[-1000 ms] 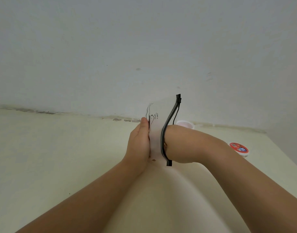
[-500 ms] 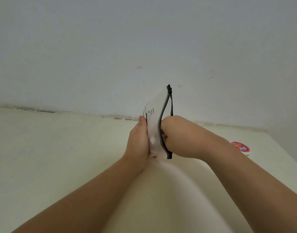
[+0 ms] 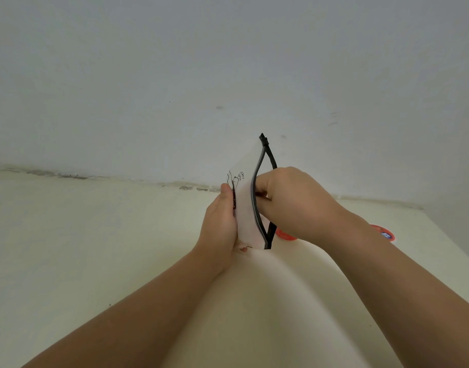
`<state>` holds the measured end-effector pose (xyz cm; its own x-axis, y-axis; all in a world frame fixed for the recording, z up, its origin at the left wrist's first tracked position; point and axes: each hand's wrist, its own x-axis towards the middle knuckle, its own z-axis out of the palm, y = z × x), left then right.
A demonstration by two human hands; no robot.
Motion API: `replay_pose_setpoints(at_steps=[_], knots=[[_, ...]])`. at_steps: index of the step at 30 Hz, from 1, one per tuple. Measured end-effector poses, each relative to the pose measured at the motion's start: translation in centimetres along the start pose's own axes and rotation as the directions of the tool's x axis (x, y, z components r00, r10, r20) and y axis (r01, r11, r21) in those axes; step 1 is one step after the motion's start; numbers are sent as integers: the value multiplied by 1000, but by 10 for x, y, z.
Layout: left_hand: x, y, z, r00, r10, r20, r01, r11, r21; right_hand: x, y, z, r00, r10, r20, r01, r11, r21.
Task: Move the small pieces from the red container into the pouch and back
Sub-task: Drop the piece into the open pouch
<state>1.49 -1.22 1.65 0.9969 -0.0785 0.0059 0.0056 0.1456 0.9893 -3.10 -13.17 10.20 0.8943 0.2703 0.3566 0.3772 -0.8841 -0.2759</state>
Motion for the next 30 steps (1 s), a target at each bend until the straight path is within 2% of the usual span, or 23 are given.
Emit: replay_pose_setpoints(at_steps=[4, 8, 10, 13, 16, 18, 20, 22, 30], knots=[[2, -2, 0, 1000, 12, -2, -12, 1000, 10, -1, 1, -1, 997, 8, 77, -7, 1000, -11], [2, -1, -1, 1000, -2, 8, 2, 1000, -20, 0, 4, -1, 999, -5, -38, 12, 983, 184], [0, 0, 0, 1000, -16, 21, 17, 998, -53, 0, 3, 1, 996, -30, -81, 45, 979, 197], [-1, 3, 2, 999, -37, -9, 36, 997, -72, -1, 2, 2, 997, -38, -72, 52, 978, 201], [-3, 7, 4, 998, -46, -48, 42, 995, -86, 0, 4, -6, 996, -18, -82, 46, 936, 350], [-1, 7, 2, 995, -55, -79, 48, 995, -90, 2, 6, -16, 991, 48, -125, 24, 857, 515], [1, 5, 0, 994, -68, -89, 56, 990, -131, 4, 13, -28, 978, 140, -152, -16, 784, 621], [5, 1, -2, 994, -81, -77, 69, 987, -148, 4, 24, -40, 970, 217, -112, -91, 747, 658], [9, -3, -3, 996, -80, -48, 72, 987, -145, 6, 63, -33, 909, 400, 119, -399, 750, 528]])
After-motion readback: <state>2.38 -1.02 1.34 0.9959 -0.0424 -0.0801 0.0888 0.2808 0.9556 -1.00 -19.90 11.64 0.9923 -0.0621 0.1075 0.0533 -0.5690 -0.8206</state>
